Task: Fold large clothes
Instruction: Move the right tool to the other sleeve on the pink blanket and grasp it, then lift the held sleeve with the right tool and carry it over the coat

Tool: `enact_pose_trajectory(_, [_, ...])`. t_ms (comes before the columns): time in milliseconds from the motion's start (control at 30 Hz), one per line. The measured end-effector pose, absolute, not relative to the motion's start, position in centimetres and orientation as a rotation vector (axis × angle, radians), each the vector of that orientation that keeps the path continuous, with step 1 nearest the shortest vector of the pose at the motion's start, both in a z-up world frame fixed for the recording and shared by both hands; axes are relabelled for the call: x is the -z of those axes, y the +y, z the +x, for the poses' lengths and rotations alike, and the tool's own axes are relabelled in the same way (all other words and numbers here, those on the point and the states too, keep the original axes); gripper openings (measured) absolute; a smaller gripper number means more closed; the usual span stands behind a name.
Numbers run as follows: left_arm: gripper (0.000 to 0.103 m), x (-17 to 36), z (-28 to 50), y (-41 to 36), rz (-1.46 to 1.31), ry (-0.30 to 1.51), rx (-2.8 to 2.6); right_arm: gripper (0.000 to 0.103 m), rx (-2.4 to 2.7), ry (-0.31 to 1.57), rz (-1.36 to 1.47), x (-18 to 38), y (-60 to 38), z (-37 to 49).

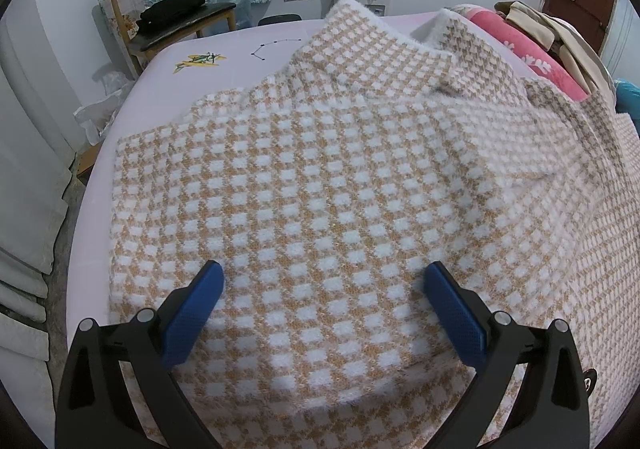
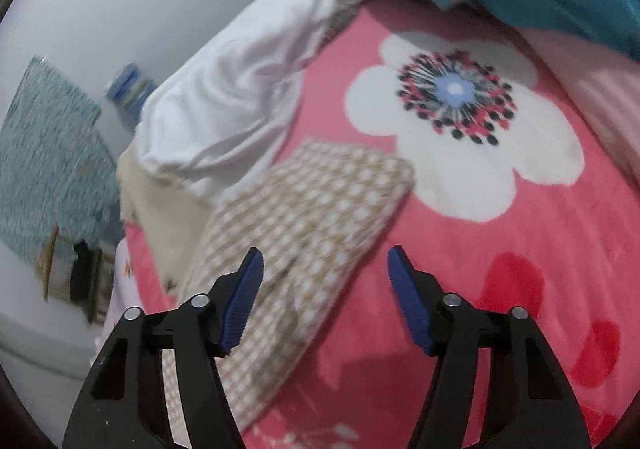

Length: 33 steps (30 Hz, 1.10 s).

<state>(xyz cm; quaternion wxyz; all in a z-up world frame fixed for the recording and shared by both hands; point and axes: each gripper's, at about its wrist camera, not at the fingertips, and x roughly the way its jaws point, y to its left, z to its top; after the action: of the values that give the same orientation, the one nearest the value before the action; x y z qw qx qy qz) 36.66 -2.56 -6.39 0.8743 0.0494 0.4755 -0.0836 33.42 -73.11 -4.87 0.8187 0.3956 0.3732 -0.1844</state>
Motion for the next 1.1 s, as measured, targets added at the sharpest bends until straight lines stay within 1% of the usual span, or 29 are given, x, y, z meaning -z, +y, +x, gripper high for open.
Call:
enact_pose_trajectory(33, [0.099, 6.4, 36.6, -2.6, 0.103, 0.994, 0.174, 0.054, 0.395, 0.796, 0.859, 5.5, -73.9, 33.7])
enact_pose_trajectory(100, [0.099, 6.4, 36.7, -2.6, 0.103, 0.995, 0.173, 0.052, 0.403, 0.804, 0.878, 6.4, -74.2, 34.2])
enact_pose_trajectory(167, [0.099, 6.4, 36.7, -2.6, 0.103, 0.995, 0.174, 0.046, 0.405, 0.812, 0.898, 7.3, -74.4, 34.6])
enact_pose_trajectory(300, [0.099, 6.4, 36.6, -2.6, 0.104, 0.984, 0.178, 0.042, 0.407, 0.782, 0.95, 8.4, -74.7, 34.6])
enact_pose_trajectory(367, [0.099, 6.5, 36.5, -2.5, 0.104, 0.973, 0.178, 0.032, 0.41, 0.764, 0.954, 8.4, -74.8, 34.6])
enact_pose_trajectory(400, [0.099, 6.5, 36.5, -2.5, 0.104, 0.97, 0.178, 0.03, 0.415, 0.761, 0.949, 8.4, -74.8, 34.7])
enact_pose_trajectory(467, [0.099, 6.5, 36.5, -2.5, 0.103, 0.97, 0.178, 0.019, 0.429, 0.761, 0.913, 8.1, -74.5, 34.9])
enact_pose_trajectory(533, [0.099, 6.5, 36.4, -2.4, 0.103, 0.976, 0.177, 0.016, 0.439, 0.743, 0.86, 7.3, -74.0, 34.9])
enact_pose_trajectory(733, [0.099, 6.4, 36.7, -2.6, 0.105, 0.968, 0.179, 0.014, 0.444, 0.651, 0.692, 2.3, -71.6, 33.5])
enact_pose_trajectory(933, [0.099, 6.5, 36.4, -2.6, 0.114, 0.952, 0.182, 0.014, 0.373, 0.531, 0.556, -5.3, -67.8, 31.5])
enact_pose_trajectory(1100, [0.099, 6.0, 36.2, -2.2, 0.103, 0.938, 0.182, 0.014, 0.257, 0.444, 0.447, -11.9, -61.6, 30.2])
